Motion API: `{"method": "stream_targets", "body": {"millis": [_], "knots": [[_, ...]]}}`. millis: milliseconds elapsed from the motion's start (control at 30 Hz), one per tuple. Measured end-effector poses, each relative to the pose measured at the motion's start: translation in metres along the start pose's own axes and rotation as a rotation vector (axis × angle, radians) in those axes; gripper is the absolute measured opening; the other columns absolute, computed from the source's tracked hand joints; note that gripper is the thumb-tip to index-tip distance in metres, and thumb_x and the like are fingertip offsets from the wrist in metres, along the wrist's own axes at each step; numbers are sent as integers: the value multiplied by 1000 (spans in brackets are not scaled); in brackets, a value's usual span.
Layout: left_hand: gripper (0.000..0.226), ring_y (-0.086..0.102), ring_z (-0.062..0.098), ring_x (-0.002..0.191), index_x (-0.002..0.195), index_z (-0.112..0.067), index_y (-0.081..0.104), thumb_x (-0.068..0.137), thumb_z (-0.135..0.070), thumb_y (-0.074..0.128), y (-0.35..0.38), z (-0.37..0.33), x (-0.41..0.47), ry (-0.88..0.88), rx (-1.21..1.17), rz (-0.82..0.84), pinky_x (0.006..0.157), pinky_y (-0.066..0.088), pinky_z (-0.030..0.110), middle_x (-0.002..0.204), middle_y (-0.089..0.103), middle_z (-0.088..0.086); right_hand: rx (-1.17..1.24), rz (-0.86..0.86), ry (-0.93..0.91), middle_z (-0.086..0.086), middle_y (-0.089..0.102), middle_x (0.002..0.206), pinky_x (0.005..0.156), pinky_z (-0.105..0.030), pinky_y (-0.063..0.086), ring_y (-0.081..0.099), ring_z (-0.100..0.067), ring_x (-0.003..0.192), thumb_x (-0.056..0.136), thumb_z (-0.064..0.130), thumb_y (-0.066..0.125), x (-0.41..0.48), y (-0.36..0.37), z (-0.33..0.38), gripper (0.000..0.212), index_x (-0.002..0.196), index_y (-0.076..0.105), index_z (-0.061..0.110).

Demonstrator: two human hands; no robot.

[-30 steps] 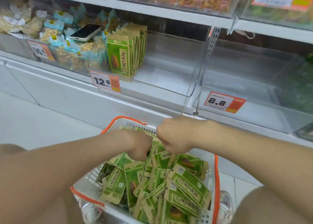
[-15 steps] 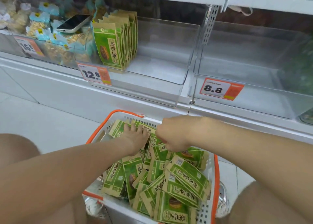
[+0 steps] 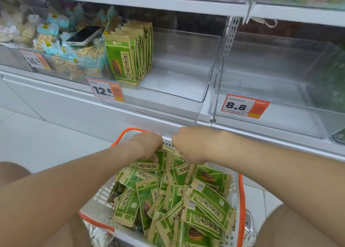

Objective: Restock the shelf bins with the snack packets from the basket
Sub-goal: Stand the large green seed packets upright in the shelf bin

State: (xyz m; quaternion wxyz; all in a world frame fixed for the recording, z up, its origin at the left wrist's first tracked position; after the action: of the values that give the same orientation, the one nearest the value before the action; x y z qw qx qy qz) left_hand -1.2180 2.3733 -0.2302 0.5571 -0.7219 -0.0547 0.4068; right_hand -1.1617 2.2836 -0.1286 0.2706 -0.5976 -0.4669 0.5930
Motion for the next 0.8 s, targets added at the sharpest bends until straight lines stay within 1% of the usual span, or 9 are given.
{"method": "stream_targets", "body": {"millis": [67,167,267,400,467,533,633,700,800], "knots": [[35,66,23,92,111,-20,78,83,-40,86,-24,-2,-16,43,-113,-28,74,47,31,99,74,2,54,-50,40,-2,45,72,45,-29,33,47,-16,58,100,14,59,0,-11,-7,33,71,43,17],[31,68,20,77,95,-16,82,78,-40,91,-52,-4,-43,76,-378,-63,67,50,32,82,77,6,212,-97,126,-3,45,75,48,-29,33,57,-27,72,101,25,58,-4,-24,-19,34,73,41,18],[31,62,18,63,84,-7,74,78,-30,93,-74,-4,-74,87,-686,-55,55,46,27,79,76,14,343,-111,239,-8,47,78,48,-27,42,63,-30,67,102,38,54,-15,-37,-29,37,79,46,11],[29,72,23,73,94,-4,62,85,-16,87,-107,4,-103,91,-897,-158,52,52,27,91,74,20,531,-228,321,-14,63,69,47,-27,53,71,-29,53,102,39,48,-34,-64,-39,40,77,53,8],[32,76,36,88,106,1,58,88,-11,82,-122,11,-111,106,-1051,-231,62,58,34,102,76,22,571,-381,330,-12,63,65,50,-29,51,69,-30,58,98,36,49,-38,-78,-46,38,72,56,9],[32,75,39,97,114,-1,58,91,-10,79,-133,18,-116,104,-1178,-315,75,54,41,108,76,20,734,-483,321,-14,70,68,59,-38,59,71,-30,65,95,35,50,-37,-83,-50,37,76,64,6],[17,75,29,95,115,-10,66,99,-16,70,-147,30,-120,106,-1299,-437,81,53,39,106,79,14,1341,-489,274,-15,78,80,70,-46,66,78,-28,70,102,30,58,-30,-74,-48,26,116,58,8],[18,76,32,102,119,-9,70,105,-18,61,-153,37,-122,129,-1412,-530,90,58,44,109,79,13,1604,-473,224,-17,78,88,70,-45,66,78,-31,74,102,32,63,-29,-74,-42,43,135,48,9],[24,74,35,108,125,-5,68,109,-17,55,-159,42,-123,143,-1530,-648,95,59,48,113,78,15,1657,-531,193,-14,79,91,74,-46,66,78,-33,76,102,34,66,-27,-80,-43,38,122,65,2]]}}
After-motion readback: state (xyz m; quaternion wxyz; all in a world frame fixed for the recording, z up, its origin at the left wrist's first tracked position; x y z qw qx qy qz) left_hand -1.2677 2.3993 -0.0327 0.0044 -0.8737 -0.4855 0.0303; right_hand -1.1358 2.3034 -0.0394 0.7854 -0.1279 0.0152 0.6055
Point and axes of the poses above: each hand's wrist, its own x-axis towards the middle knuckle, its own y-axis out of the palm, z = x × y, the point moved 9 cm from there along x, towards the middle knuckle
